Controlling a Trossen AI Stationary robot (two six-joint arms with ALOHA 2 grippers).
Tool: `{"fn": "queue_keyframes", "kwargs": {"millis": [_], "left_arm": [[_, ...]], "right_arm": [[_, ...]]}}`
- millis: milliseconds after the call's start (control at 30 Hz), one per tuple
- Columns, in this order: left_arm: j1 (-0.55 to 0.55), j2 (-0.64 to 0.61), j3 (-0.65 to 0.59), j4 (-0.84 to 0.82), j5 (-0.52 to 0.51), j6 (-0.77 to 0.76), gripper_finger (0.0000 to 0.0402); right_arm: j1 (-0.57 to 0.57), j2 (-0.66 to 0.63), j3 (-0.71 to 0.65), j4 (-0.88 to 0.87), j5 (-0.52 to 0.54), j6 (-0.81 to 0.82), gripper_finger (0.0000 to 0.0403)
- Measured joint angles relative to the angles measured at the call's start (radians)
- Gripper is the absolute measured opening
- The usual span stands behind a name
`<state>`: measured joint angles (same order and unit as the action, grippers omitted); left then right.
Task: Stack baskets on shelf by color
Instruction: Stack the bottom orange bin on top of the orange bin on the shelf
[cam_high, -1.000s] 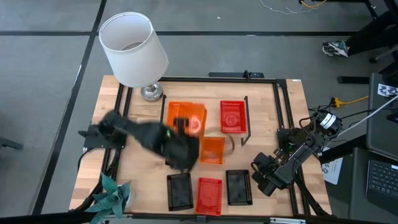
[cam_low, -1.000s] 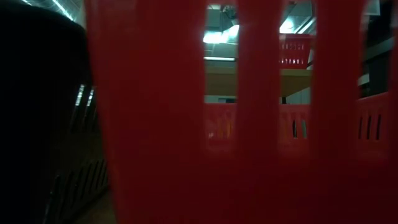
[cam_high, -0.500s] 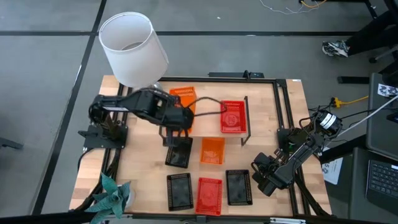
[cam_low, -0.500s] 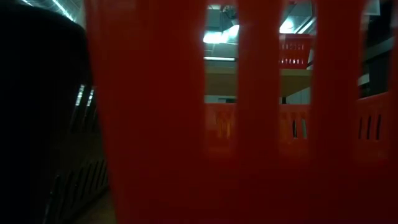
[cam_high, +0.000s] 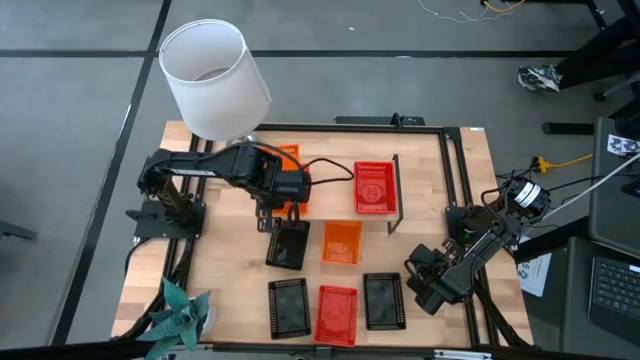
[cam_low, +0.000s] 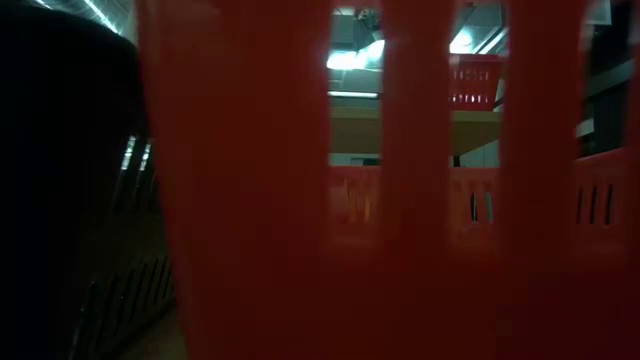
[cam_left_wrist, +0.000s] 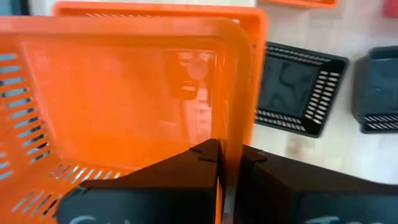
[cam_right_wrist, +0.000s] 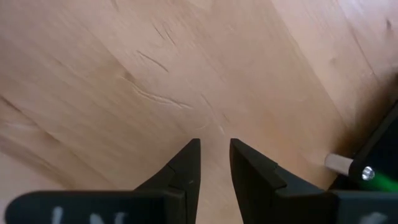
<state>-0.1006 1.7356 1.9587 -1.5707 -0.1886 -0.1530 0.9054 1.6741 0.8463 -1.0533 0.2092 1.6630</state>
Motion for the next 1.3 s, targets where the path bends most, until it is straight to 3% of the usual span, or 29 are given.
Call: {"fn": "queue_keyframes", "kwargs": {"millis": [833,1300], "left_arm": [[-0.006,0.01,-0.156,0.093,0.016,0.003,0.0001],[-0.003,0.01,-0.156,0.109,0.014,0.033,0.0058]], "right_arm": [[0.0,0.0,0.0,-0.006,-0.001,0.0,0.0086],[0.0,0.0,0.0,-0.005,-0.001,0.0,0.0086]]}}
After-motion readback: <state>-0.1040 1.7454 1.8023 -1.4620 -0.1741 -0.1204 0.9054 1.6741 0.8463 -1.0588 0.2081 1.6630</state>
